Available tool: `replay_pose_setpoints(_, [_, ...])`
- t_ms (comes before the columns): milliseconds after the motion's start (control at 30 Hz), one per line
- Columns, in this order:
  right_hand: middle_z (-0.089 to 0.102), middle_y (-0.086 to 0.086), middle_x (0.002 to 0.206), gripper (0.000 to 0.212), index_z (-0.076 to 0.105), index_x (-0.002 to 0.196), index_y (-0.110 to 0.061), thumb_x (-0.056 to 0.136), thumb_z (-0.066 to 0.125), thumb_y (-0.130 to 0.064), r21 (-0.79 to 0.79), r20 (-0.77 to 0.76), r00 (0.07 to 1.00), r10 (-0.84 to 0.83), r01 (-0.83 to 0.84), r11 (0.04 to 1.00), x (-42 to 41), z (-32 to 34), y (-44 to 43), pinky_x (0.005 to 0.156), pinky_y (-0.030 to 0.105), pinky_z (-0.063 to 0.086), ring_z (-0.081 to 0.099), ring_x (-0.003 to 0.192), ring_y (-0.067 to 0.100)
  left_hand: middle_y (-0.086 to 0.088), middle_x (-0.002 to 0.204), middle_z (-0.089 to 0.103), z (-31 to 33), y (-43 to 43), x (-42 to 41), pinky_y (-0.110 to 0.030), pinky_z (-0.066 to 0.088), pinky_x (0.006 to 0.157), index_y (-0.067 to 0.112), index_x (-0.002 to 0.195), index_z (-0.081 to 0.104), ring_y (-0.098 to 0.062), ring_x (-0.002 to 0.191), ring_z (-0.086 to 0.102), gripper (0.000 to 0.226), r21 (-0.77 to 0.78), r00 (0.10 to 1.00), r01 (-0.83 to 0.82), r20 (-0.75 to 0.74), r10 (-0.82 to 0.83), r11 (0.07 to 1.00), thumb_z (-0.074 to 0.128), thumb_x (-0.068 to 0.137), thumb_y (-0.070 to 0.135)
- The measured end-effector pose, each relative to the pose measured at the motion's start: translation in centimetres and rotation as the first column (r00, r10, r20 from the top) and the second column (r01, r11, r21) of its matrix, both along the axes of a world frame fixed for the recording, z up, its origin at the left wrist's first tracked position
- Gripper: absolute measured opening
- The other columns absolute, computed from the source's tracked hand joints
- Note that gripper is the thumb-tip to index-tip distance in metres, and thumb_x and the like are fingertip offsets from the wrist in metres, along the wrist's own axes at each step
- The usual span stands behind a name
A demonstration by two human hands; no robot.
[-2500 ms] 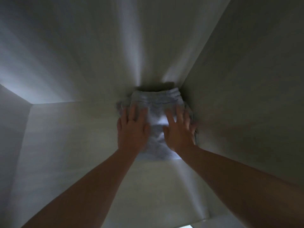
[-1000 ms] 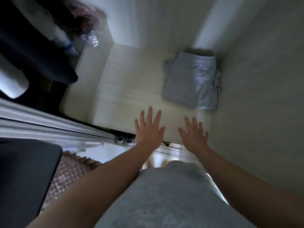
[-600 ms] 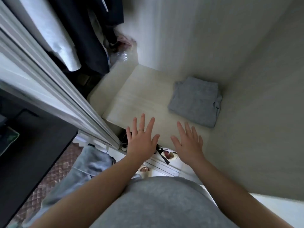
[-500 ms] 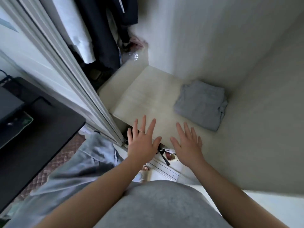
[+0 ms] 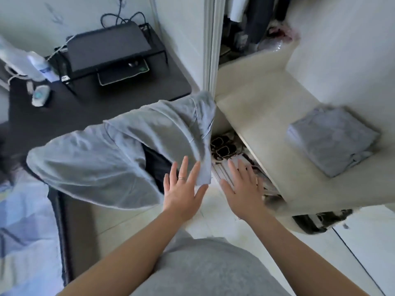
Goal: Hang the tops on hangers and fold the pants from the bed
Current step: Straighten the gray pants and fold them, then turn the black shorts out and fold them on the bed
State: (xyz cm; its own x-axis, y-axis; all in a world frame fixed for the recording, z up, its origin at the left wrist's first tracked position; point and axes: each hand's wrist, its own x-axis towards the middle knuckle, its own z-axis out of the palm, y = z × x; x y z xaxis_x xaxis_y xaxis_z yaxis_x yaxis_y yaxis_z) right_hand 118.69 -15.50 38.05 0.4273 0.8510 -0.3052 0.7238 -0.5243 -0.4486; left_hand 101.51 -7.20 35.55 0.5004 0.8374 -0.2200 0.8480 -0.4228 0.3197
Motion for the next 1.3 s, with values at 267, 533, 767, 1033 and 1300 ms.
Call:
replay_pose_setpoints(267, [-0.007,-0.017,0.167,0.061,0.001,0.155,-0.050,0.100,0.026,-0.061,0.034,-0.061,0.928,0.368,-0.366,0.930,-11.0,-0.1,0.9,0.122,0.049,-0.008,-0.010,0.153,0.013,0.008,0.167,-0.015,0.9,-5.3,-13.6,-0.051,-0.001,0.123,0.045,0.157,-0.003,-0.025,0.153,-0.016,0.067,0.003,0.918,-0.397,-0.012,0.397,0.918,0.021,0.098,0.067])
replay_pose_setpoints(533, [-0.006,-0.015,0.167,0.060,0.003,0.156,-0.046,0.102,0.027,-0.058,0.059,-0.093,0.708,0.700,-0.698,0.714,-28.3,1.4,-0.8,0.121,0.051,-0.006,-0.010,0.154,0.017,0.009,0.168,-0.011,1.8,-14.3,-30.4,-0.050,-0.004,0.122,0.049,0.155,-0.001,-0.021,0.153,-0.017,0.066,0.015,0.667,-0.745,0.056,0.743,0.667,0.027,0.098,0.066])
replay_pose_setpoints(767, [-0.004,-0.011,0.168,0.062,0.004,0.157,-0.044,0.102,0.029,-0.058,0.087,-0.079,0.486,0.870,-0.866,0.492,-47.1,1.1,-7.9,0.121,0.057,0.001,-0.006,0.155,0.022,0.011,0.167,-0.014,2.1,-26.4,-47.3,-0.050,-0.005,0.122,0.049,0.156,-0.002,-0.022,0.153,-0.019,0.066,0.078,0.456,-0.888,0.020,0.890,0.453,0.024,0.098,0.067])
replay_pose_setpoints(1033, [-0.010,-0.016,0.167,0.064,-0.001,0.157,-0.046,0.102,0.029,-0.058,0.024,-0.060,0.127,0.990,-0.991,0.128,-63.8,-0.1,-17.8,0.120,0.052,-0.002,-0.009,0.154,0.016,0.011,0.168,-0.009,1.5,-41.5,-60.7,-0.051,-0.002,0.123,0.050,0.155,-0.002,-0.021,0.153,-0.016,0.067,0.038,0.075,-0.996,0.010,0.997,0.075,0.022,0.096,0.071])
replay_pose_setpoints(1300, [-0.009,-0.016,0.167,0.063,-0.001,0.157,-0.046,0.102,0.025,-0.061,-0.018,-0.064,-0.215,0.974,-0.976,-0.217,-74.9,-0.6,-21.9,0.121,0.052,-0.003,-0.011,0.154,0.014,0.006,0.169,-0.003,0.1,-51.0,-66.1,-0.058,0.004,0.121,0.045,0.157,0.008,-0.028,0.154,-0.005,0.065,-0.079,-0.319,-0.944,-0.026,0.947,-0.320,0.030,0.099,0.064])
